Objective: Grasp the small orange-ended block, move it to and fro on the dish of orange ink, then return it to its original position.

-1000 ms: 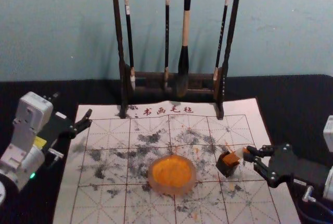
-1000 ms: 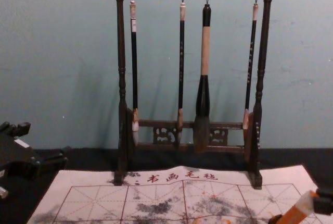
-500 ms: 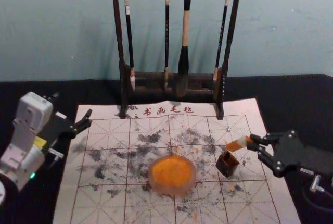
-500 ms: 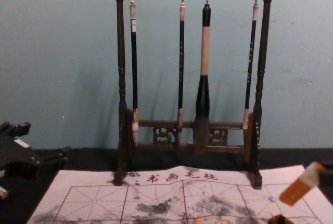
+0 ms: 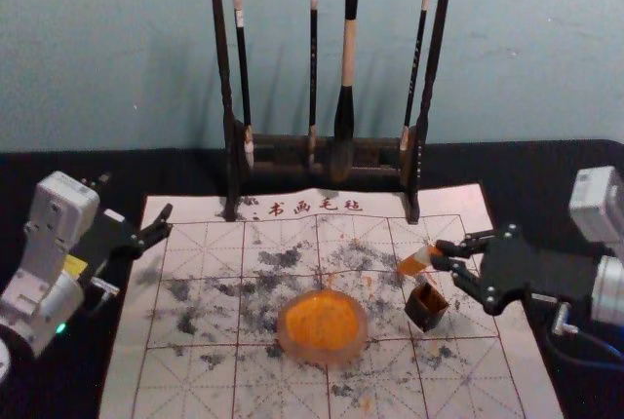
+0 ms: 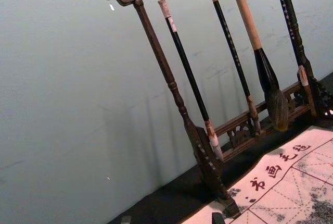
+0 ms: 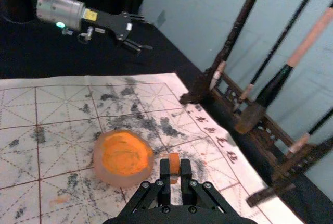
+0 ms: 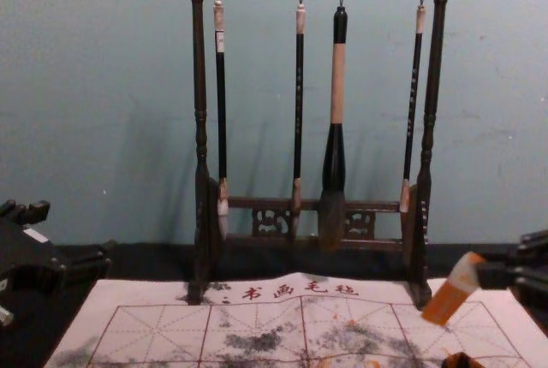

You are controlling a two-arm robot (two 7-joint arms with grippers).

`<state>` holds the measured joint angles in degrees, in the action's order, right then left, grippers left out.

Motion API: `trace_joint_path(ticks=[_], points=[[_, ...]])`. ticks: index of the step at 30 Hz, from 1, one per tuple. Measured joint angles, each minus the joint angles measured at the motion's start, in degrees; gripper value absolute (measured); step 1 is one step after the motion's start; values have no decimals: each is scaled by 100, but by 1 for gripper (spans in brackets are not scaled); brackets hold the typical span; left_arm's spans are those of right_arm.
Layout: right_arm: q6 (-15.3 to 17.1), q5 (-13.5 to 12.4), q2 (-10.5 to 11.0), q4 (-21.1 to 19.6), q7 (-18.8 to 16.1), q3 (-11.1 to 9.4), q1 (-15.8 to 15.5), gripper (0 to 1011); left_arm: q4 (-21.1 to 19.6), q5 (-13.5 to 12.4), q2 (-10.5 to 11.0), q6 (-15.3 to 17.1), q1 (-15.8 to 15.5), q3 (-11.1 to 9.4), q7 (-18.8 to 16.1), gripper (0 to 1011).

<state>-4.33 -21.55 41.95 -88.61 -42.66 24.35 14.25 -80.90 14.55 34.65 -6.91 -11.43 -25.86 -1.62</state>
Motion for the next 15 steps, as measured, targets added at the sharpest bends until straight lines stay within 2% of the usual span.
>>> trace_joint_path(ticks=[11,15], points=[[189,226,-197,277,-262,538,546,81,0,0,0,0,0,0,0,1001],[224,269,-238,319,-315,657,661,82,0,0,0,0,0,0,0,1001]])
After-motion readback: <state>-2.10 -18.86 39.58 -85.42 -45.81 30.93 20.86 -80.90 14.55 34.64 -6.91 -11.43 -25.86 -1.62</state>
